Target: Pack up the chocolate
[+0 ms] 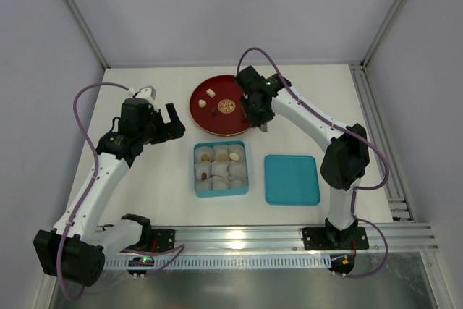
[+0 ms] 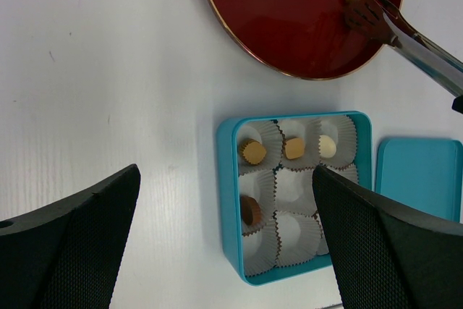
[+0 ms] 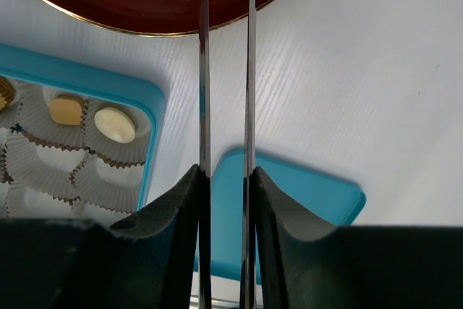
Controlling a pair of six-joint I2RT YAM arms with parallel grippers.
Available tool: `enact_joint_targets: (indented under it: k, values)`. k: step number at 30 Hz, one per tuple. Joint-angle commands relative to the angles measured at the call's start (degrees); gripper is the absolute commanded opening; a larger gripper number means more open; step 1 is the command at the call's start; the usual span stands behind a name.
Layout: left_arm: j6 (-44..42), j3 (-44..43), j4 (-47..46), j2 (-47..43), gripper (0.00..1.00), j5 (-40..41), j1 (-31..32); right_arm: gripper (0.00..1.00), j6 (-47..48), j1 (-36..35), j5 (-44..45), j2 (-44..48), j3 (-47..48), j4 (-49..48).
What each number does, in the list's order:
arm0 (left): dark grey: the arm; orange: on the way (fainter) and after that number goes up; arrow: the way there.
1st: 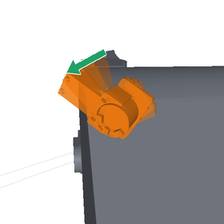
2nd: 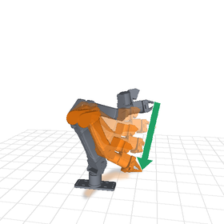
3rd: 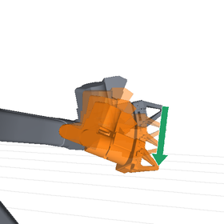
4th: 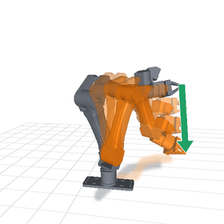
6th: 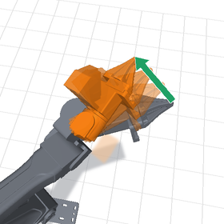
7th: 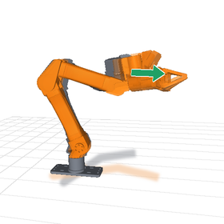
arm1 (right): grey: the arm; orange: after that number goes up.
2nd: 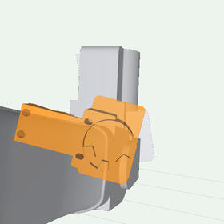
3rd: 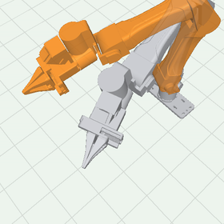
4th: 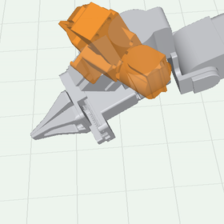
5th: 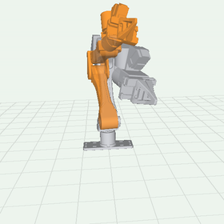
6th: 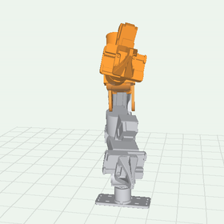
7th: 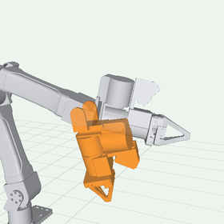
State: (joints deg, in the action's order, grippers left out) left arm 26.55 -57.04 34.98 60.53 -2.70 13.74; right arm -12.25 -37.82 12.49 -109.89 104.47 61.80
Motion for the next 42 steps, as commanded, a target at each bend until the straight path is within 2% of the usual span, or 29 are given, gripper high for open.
enact_joint_targets:
  k: [1,42]
  values:
    - [-0.18,-0.01,-1.94,0.02,1.0,-0.99,-0.47,0.34,0.56,-0.58,0.43,1.6,2.5,-0.1]
    - [-0.27,-0.01,-2.02,0.02,1.0,-1.17,-0.73,0.39,1.0,-1.29,0.25,-0.5,2.59,1.22]
